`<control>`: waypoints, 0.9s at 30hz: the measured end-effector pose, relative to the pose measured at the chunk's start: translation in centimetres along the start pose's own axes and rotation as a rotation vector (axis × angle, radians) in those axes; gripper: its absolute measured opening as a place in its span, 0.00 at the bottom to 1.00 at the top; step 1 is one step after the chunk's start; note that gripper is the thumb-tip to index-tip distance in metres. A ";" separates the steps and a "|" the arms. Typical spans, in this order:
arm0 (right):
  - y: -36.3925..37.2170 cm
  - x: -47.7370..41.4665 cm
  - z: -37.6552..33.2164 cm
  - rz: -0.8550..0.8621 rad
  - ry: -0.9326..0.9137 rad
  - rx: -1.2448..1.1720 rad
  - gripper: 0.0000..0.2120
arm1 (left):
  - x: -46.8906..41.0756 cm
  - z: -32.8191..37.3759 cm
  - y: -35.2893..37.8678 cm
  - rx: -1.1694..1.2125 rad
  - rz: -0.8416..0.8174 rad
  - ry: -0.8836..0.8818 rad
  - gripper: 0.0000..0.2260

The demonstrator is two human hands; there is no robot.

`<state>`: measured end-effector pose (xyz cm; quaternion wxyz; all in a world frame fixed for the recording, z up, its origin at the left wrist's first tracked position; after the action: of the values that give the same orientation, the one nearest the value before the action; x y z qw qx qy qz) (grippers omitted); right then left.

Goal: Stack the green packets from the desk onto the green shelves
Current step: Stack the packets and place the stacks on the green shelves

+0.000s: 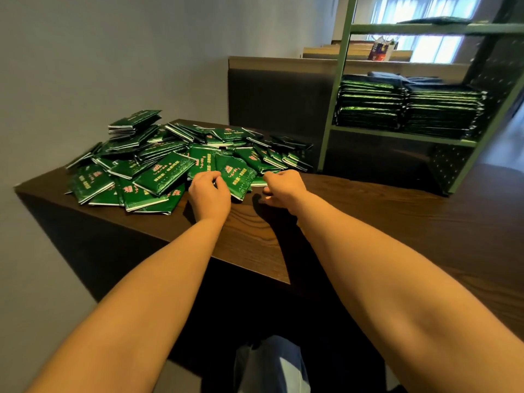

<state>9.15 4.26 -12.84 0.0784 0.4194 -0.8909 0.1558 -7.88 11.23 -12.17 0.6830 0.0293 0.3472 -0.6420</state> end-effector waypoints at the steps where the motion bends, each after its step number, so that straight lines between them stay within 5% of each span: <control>1: 0.6 0.1 -0.2 -0.039 0.036 -0.062 0.09 | -0.1 -0.2 -0.2 0.042 0.019 -0.034 0.11; 8: 2.7 1.3 0.0 -0.154 0.139 -0.217 0.19 | -0.5 0.9 -1.0 0.333 0.081 -0.150 0.09; 13: 0.8 0.9 0.2 -0.061 0.072 -0.321 0.09 | 0.9 3.8 0.3 0.372 -0.070 0.000 0.07; 18: -3.1 0.4 1.2 0.124 -0.066 -0.166 0.06 | 1.7 3.1 1.5 0.072 -0.089 0.080 0.08; 23: -5.4 1.2 2.4 0.190 -0.212 -0.158 0.06 | 1.6 0.5 1.8 -0.262 -0.144 -0.113 0.18; 27: -5.5 1.2 2.8 0.169 -0.289 -0.126 0.09 | 1.2 0.1 2.3 -0.332 -0.190 -0.130 0.13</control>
<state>12.58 -0.90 -14.01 -0.0378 0.3552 -0.9330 0.0437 -5.84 10.52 -13.68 0.6358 -0.1580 0.4047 -0.6380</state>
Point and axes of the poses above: each hand's wrist, its own x-axis away from the middle knuckle, its own y-axis out of the palm, z = x × y, the point moved 5 cm from there along -x, towards the middle knuckle, and after that the axes turned 4 degrees about y, right-handed, at the moved point
